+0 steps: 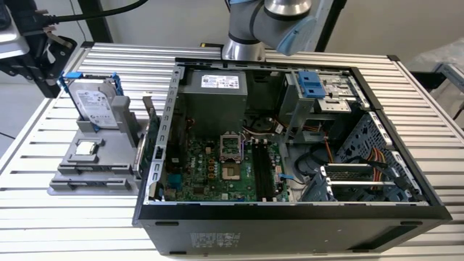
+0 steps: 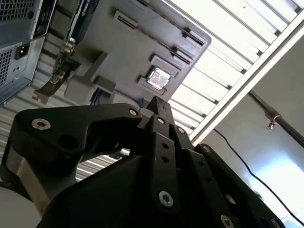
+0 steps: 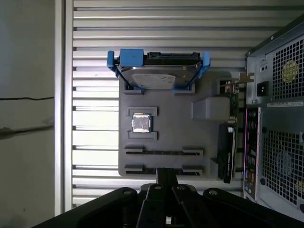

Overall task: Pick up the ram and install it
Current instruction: 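Reach for the ram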

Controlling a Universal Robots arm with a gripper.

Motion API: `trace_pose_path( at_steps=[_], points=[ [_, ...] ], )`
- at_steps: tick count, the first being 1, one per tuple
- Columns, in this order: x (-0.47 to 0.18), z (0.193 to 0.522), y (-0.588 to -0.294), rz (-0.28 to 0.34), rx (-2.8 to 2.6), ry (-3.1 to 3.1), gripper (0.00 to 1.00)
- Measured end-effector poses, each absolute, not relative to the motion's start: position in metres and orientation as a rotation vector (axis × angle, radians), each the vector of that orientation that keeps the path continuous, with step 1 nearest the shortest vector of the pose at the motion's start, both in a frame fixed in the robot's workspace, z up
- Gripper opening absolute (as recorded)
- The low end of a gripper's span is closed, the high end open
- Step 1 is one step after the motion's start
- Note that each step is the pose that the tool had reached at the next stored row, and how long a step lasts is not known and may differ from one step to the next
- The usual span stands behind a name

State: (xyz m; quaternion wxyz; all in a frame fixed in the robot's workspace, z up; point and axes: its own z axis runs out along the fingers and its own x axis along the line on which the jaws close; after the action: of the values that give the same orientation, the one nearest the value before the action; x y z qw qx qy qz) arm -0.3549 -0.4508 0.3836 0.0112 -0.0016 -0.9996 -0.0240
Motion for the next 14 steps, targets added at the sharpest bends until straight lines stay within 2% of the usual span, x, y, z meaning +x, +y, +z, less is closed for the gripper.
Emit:
trace_pose_path(
  at_steps=[14],
  points=[
    [-0.3468,0.3832,-0.4584,-0.074,0.079,-3.116,0.00]
  ],
)
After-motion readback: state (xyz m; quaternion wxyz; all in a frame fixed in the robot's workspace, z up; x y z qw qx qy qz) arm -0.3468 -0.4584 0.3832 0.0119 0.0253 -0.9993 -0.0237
